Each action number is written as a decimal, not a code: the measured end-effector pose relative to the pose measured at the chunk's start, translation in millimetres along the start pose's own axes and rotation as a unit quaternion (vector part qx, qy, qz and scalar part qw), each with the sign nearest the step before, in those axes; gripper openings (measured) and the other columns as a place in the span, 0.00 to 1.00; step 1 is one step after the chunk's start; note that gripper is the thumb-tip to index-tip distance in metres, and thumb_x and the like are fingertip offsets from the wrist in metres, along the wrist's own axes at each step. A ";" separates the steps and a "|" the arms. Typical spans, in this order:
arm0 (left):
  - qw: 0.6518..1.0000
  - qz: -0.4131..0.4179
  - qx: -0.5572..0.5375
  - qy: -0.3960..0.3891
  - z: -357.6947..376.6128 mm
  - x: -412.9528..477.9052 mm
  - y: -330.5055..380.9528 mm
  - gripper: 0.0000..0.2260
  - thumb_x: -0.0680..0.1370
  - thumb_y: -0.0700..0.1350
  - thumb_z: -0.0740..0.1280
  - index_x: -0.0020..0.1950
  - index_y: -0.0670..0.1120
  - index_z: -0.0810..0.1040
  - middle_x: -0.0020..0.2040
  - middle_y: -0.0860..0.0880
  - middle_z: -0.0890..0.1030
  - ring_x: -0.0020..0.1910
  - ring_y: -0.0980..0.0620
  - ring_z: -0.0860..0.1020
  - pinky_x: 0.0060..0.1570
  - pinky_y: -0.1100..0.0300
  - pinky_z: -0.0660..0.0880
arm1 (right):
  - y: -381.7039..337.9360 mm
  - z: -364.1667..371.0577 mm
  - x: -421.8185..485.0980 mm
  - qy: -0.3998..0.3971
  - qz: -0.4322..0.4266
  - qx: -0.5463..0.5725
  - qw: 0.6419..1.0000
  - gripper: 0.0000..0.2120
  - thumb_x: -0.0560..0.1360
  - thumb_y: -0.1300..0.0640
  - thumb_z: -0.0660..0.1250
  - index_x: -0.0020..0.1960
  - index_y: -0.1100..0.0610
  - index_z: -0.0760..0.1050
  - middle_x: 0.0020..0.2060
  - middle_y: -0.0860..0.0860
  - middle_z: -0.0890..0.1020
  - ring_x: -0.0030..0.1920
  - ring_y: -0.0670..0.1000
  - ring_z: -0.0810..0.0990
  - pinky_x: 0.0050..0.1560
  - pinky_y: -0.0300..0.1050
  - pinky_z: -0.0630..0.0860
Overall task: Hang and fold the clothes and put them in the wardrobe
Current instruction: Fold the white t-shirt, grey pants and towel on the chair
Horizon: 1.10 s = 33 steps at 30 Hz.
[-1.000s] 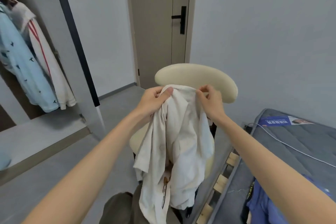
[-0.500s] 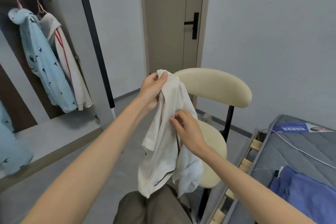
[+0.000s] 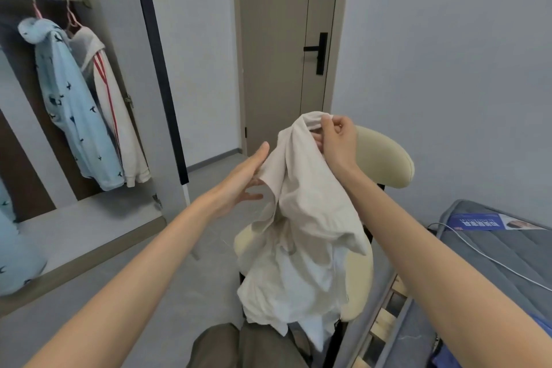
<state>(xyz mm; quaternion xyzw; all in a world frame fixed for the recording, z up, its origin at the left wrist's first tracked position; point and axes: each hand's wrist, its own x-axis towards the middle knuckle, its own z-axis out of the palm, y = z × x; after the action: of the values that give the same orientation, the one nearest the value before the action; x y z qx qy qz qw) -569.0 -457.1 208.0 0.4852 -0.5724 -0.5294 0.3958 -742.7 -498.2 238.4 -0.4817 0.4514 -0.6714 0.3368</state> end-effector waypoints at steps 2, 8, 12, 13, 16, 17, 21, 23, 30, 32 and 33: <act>0.999 0.003 0.037 -0.011 -0.2 -6.1 -2.4 0.32 0.68 0.75 0.58 0.68 0.62 0.67 0.64 0.57 0.75 0.61 0.55 0.74 0.60 0.50 0.74 | -6.9 3.9 4.5 0.008 -0.011 -0.004 1.000 0.08 0.79 0.54 0.61 0.41 0.54 0.68 0.41 0.58 0.79 0.42 0.55 0.84 0.48 0.54 0.80; 0.999 -0.023 0.013 0.040 16.0 -12.1 -0.7 0.52 0.62 0.67 0.70 0.77 0.58 0.43 0.68 0.53 0.70 0.60 0.52 0.75 0.57 0.53 0.75 | -16.9 12.7 8.3 0.012 -0.026 0.051 0.998 0.09 0.80 0.59 0.59 0.42 0.57 0.66 0.41 0.56 0.76 0.41 0.55 0.84 0.40 0.43 0.80; 0.991 -0.010 0.105 0.087 19.9 -4.4 -11.5 0.44 0.69 0.55 0.75 0.76 0.48 0.53 0.69 0.52 0.69 0.62 0.52 0.72 0.52 0.64 0.72 | -16.9 12.7 7.9 0.020 -0.022 0.110 0.993 0.09 0.81 0.60 0.59 0.42 0.58 0.65 0.42 0.57 0.75 0.43 0.57 0.85 0.38 0.39 0.80; 0.988 0.015 0.122 0.094 18.9 -2.0 -13.9 0.35 0.71 0.50 0.74 0.73 0.45 0.60 0.66 0.51 0.72 0.56 0.53 0.74 0.45 0.68 0.72 | -16.7 11.6 6.7 0.024 -0.025 0.116 0.993 0.09 0.81 0.60 0.59 0.42 0.57 0.65 0.41 0.55 0.75 0.43 0.56 0.84 0.39 0.38 0.80; 0.983 0.051 0.114 0.136 8.9 5.7 -12.1 0.18 0.76 0.43 0.70 0.63 0.42 0.71 0.51 0.50 0.77 0.43 0.56 0.75 0.34 0.70 0.71 | -5.7 4.7 10.2 0.031 -0.013 0.112 0.993 0.09 0.81 0.59 0.59 0.42 0.58 0.65 0.42 0.55 0.76 0.45 0.55 0.84 0.42 0.38 0.80; 0.984 0.046 0.093 0.147 4.3 8.0 -7.8 0.16 0.76 0.44 0.69 0.62 0.43 0.72 0.49 0.50 0.78 0.42 0.56 0.76 0.35 0.69 0.72 | 0.9 1.6 12.8 0.026 0.005 0.102 0.994 0.08 0.81 0.60 0.58 0.43 0.58 0.66 0.43 0.56 0.77 0.46 0.55 0.84 0.43 0.38 0.81; 0.987 0.042 0.018 0.151 -7.8 17.1 5.6 0.17 0.76 0.46 0.69 0.64 0.48 0.73 0.59 0.47 0.78 0.47 0.53 0.79 0.48 0.55 0.78 | 36.3 -9.9 16.2 -0.052 0.101 0.035 0.993 0.04 0.81 0.63 0.55 0.49 0.62 0.67 0.54 0.67 0.79 0.44 0.53 0.83 0.44 0.39 0.81; 0.986 0.056 -0.006 0.160 -8.4 20.6 10.1 0.17 0.76 0.45 0.69 0.63 0.49 0.71 0.61 0.44 0.77 0.47 0.51 0.79 0.44 0.55 0.78 | 46.6 -13.5 3.6 -0.093 0.123 -0.004 0.988 0.05 0.81 0.62 0.57 0.52 0.64 0.69 0.54 0.64 0.80 0.44 0.51 0.82 0.51 0.44 0.81; 0.979 0.067 -0.089 0.171 -2.2 36.1 17.1 0.13 0.76 0.42 0.70 0.59 0.46 0.74 0.62 0.43 0.76 0.52 0.48 0.79 0.50 0.57 0.77 | 35.4 -12.1 -76.2 -0.259 -0.093 -0.109 0.955 0.17 0.75 0.51 0.68 0.61 0.45 0.67 0.59 0.43 0.73 0.55 0.41 0.75 0.53 0.37 0.74; 0.982 0.061 -0.109 0.145 -0.1 37.3 19.2 0.14 0.76 0.42 0.70 0.60 0.45 0.74 0.59 0.44 0.77 0.47 0.50 0.80 0.43 0.61 0.79 | 34.6 -9.6 -81.3 -0.263 -0.149 -0.185 0.935 0.25 0.73 0.49 0.71 0.65 0.43 0.64 0.59 0.42 0.70 0.53 0.39 0.73 0.50 0.36 0.74; 0.983 0.058 -0.120 0.129 0.4 37.1 20.4 0.14 0.76 0.41 0.70 0.60 0.44 0.74 0.57 0.44 0.78 0.44 0.51 0.80 0.40 0.63 0.78 | 33.1 -8.9 -80.3 -0.249 -0.166 -0.197 0.934 0.25 0.73 0.49 0.71 0.65 0.42 0.64 0.56 0.42 0.71 0.50 0.41 0.74 0.47 0.36 0.74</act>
<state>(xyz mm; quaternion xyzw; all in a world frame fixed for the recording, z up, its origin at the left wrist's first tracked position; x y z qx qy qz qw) -580.2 -493.8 225.9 0.4651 -0.4759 -0.5031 0.5515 -725.8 -436.5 179.0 -0.7578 0.3903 -0.4740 0.2207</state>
